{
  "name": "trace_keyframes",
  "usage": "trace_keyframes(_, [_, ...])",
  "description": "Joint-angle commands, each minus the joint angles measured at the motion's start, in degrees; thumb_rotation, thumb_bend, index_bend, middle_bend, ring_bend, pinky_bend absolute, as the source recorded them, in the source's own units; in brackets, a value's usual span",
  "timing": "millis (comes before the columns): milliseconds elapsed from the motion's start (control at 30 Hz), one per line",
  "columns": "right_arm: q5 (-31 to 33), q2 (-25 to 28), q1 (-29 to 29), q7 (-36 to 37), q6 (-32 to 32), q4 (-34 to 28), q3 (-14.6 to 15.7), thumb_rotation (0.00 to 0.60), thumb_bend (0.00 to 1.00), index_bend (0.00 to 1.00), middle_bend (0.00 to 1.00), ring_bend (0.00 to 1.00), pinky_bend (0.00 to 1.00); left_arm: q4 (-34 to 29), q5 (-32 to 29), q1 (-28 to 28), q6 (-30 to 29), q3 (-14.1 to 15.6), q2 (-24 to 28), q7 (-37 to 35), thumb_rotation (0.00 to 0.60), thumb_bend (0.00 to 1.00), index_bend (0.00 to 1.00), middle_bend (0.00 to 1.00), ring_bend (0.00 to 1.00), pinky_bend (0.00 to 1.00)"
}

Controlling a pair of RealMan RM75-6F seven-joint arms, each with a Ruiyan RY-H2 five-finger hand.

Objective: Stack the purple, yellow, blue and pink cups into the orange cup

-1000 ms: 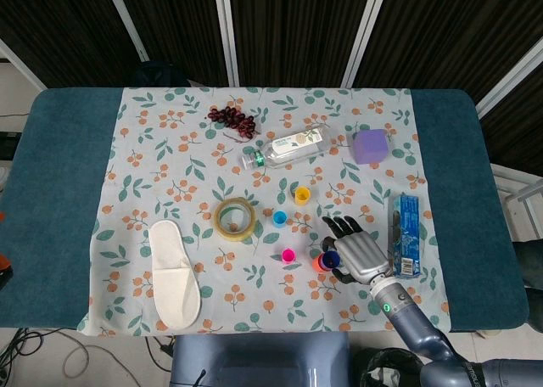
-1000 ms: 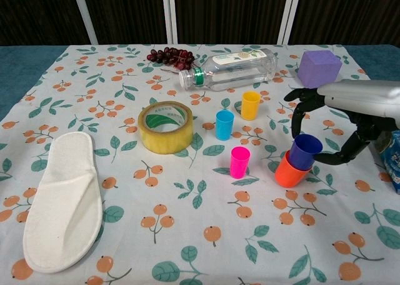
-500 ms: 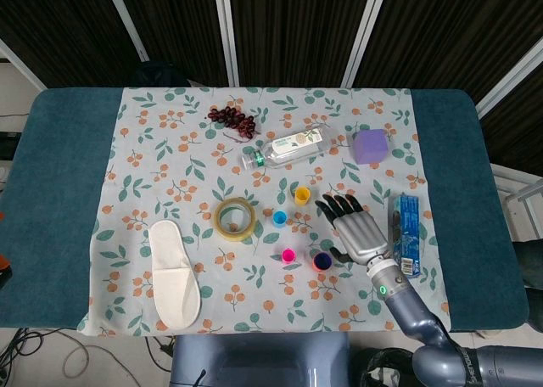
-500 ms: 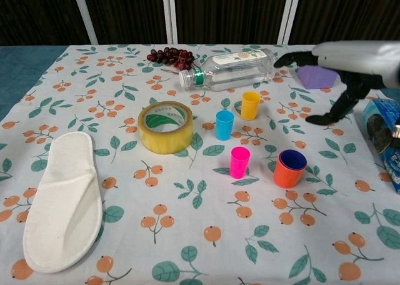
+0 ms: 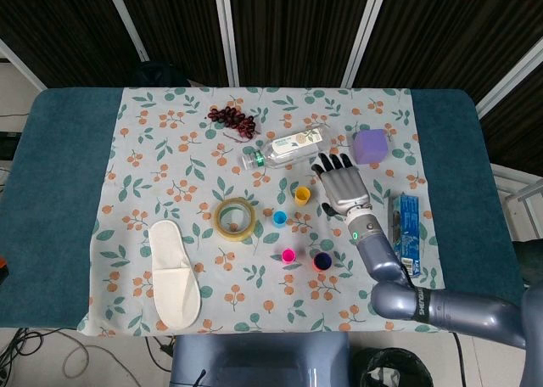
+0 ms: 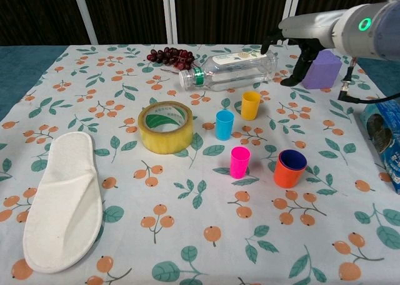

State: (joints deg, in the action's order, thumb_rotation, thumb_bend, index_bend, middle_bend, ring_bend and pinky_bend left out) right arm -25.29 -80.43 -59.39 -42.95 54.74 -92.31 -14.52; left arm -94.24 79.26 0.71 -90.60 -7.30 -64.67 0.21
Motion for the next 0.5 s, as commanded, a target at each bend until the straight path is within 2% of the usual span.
trace_keyframes(33, [3.75, -2.74, -2.44, -1.14, -2.35, 4.17, -0.73, 0.6, 0.39, 0.19, 0.0, 0.0, 0.0, 0.16, 0.06, 0.05, -0.06, 0.0, -0.14, 0.33, 0.6, 0.8, 0.17, 0.02, 0.0, 0.0])
trace_keyframes(300, [6.38, -5.48, -3.73, -0.26, -5.6, 9.17, 1.16, 0.6, 0.39, 0.19, 0.0, 0.0, 0.0, 0.39, -0.07, -0.04, -0.24, -0.03, -0.28, 0.73, 0.6, 0.8, 0.17, 0.02, 0.0, 0.0])
trace_keyframes(500, [5.23, -6.98, -3.68, 1.66, -6.63, 11.23, 2.03, 0.6, 0.39, 0.2, 0.0, 0.0, 0.0, 0.47, -0.07, 0.01, -0.09, 0.05, -0.36, 1.05, 0.6, 0.8, 0.17, 0.02, 0.0, 0.0])
